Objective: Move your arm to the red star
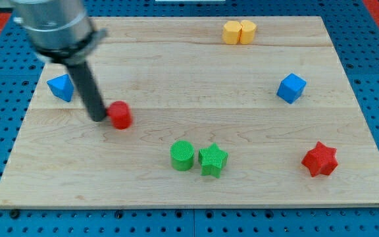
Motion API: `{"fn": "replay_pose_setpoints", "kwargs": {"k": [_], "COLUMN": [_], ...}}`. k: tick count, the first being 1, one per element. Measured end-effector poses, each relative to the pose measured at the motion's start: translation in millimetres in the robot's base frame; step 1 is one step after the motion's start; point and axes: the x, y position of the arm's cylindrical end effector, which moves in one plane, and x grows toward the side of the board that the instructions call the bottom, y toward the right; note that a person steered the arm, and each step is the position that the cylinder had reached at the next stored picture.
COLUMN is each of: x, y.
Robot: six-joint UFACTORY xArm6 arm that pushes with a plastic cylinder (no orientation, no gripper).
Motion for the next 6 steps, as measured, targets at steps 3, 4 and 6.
{"fn": "replay_pose_setpoints", "kwargs": {"k": [3, 4, 6], "x": [44, 86, 138], "y": [243, 254, 357]}}
